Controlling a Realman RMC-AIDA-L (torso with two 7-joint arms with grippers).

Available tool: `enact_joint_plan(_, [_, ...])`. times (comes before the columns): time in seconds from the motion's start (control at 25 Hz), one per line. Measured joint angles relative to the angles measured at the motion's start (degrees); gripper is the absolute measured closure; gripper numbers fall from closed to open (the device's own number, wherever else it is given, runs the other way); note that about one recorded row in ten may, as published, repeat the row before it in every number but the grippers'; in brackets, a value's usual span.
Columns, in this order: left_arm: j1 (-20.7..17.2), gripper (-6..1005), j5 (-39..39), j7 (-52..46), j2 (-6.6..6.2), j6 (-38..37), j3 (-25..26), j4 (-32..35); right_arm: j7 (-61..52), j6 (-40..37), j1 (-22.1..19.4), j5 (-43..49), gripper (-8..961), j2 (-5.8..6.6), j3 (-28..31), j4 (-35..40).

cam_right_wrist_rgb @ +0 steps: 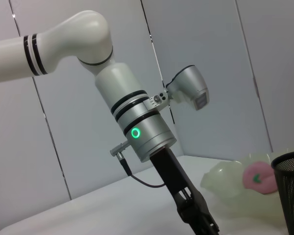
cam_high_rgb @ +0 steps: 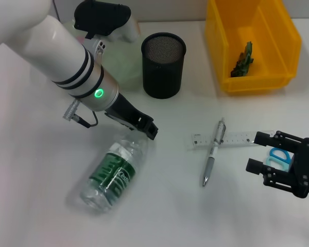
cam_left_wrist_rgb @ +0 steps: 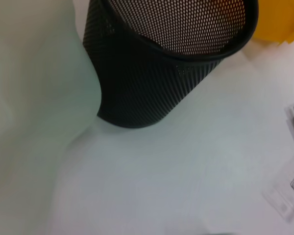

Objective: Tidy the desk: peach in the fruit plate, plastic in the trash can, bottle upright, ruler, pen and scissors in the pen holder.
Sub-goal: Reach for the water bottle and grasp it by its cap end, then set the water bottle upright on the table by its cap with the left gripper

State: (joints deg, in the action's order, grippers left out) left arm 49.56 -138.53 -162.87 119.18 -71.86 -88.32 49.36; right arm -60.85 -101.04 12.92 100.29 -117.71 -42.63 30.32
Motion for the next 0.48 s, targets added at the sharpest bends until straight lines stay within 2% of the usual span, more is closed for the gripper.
enact_joint_plan(0.48, [-0.7, 546, 0.1, 0.5, 0.00, -0.2, -1.0, 1.7, 0.0, 0.0, 0.0, 0.0, 267, 0.02, 0.0, -0.2])
